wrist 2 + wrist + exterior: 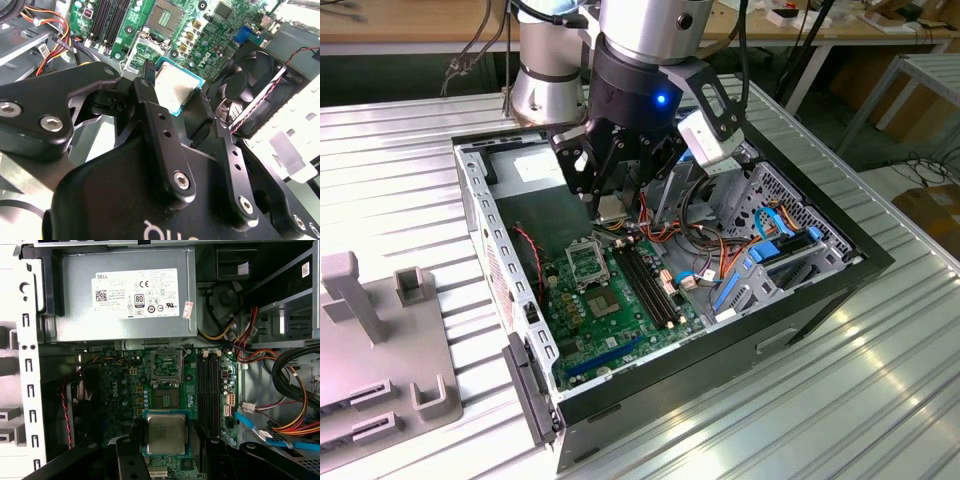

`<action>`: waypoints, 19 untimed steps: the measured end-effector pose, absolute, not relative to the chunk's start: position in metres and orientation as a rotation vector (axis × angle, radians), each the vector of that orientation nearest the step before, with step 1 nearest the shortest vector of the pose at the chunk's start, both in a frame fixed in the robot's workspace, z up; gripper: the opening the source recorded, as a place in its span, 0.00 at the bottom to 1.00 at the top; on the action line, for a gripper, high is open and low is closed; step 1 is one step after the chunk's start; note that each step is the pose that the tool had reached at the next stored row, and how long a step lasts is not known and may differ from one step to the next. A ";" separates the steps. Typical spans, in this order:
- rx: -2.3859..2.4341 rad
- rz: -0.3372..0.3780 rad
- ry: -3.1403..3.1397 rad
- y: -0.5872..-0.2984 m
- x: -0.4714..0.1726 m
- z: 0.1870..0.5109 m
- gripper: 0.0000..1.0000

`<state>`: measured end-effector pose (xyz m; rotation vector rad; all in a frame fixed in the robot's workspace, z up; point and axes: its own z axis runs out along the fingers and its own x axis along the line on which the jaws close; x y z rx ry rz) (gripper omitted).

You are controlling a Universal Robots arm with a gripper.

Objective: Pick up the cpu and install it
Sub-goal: 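Place the cpu into insertion slot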

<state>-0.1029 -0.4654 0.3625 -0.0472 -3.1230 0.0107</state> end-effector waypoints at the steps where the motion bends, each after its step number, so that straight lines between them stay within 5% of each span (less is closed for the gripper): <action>1: -0.047 0.011 -3.123 -0.465 -0.103 0.362 0.47; 19: -0.047 0.010 -3.123 -0.465 -0.103 0.358 0.47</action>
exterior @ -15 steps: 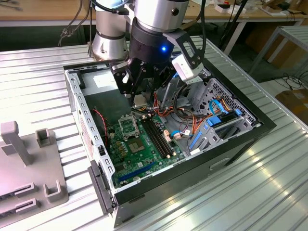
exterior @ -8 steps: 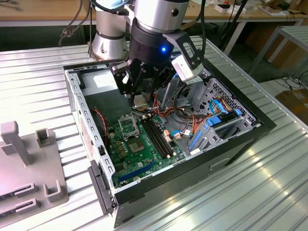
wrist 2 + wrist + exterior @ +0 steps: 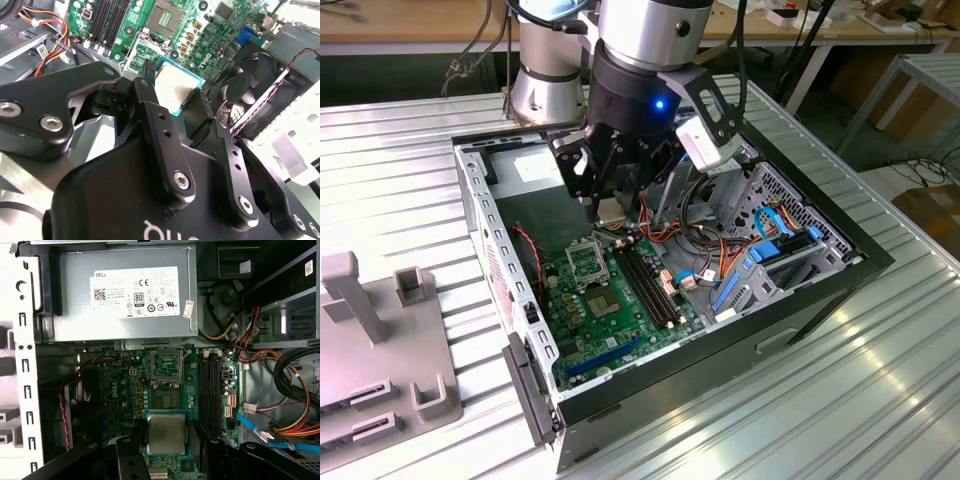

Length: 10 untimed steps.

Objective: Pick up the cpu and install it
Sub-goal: 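Place the cpu into insertion slot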

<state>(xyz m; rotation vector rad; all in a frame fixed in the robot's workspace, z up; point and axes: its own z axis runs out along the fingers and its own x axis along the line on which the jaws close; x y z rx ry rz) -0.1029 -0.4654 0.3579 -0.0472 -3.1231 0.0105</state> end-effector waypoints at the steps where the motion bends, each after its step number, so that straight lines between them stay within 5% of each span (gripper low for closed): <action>1: -0.047 0.011 -3.123 -0.465 -0.103 0.357 0.47; 10: -0.047 0.011 -3.123 -0.465 -0.103 0.352 0.47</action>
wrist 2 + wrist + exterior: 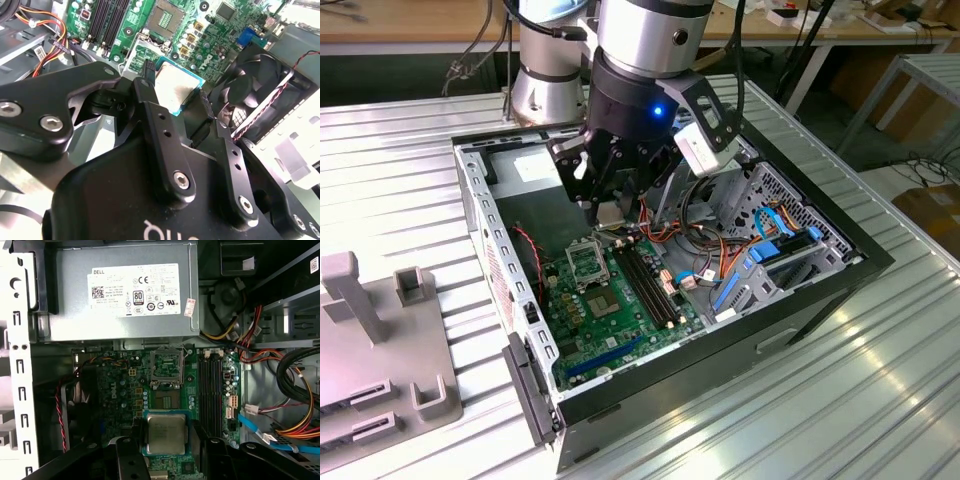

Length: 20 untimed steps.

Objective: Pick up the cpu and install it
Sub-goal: 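Place the cpu into insertion slot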

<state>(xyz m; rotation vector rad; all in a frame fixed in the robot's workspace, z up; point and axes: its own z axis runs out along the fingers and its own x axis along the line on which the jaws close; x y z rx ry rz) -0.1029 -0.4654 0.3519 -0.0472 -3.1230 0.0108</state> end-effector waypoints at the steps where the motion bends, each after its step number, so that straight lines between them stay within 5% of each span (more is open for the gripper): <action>1: -0.047 0.011 -3.123 -0.465 -0.103 0.351 0.47; 20: -0.047 0.011 -3.123 -0.465 -0.103 0.345 0.47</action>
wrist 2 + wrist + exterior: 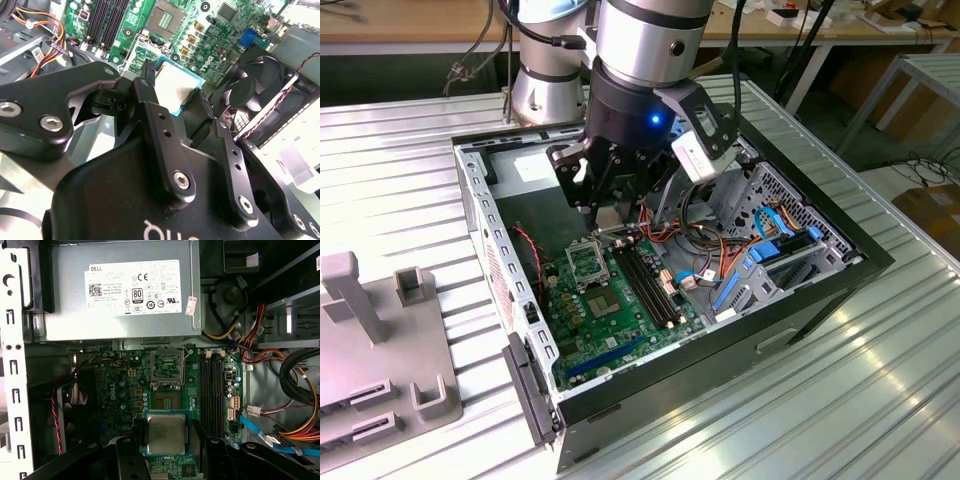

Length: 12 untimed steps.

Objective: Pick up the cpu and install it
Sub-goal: 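Place the cpu into insertion slot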

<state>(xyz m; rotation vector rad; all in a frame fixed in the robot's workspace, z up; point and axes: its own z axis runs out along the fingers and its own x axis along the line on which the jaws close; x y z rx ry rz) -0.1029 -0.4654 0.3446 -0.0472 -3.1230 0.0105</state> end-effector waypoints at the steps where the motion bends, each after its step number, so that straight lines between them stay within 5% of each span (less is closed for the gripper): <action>1: -0.047 0.011 -3.123 -0.465 -0.103 0.344 0.47; 12: -0.046 0.011 -3.123 -0.467 -0.103 0.338 0.47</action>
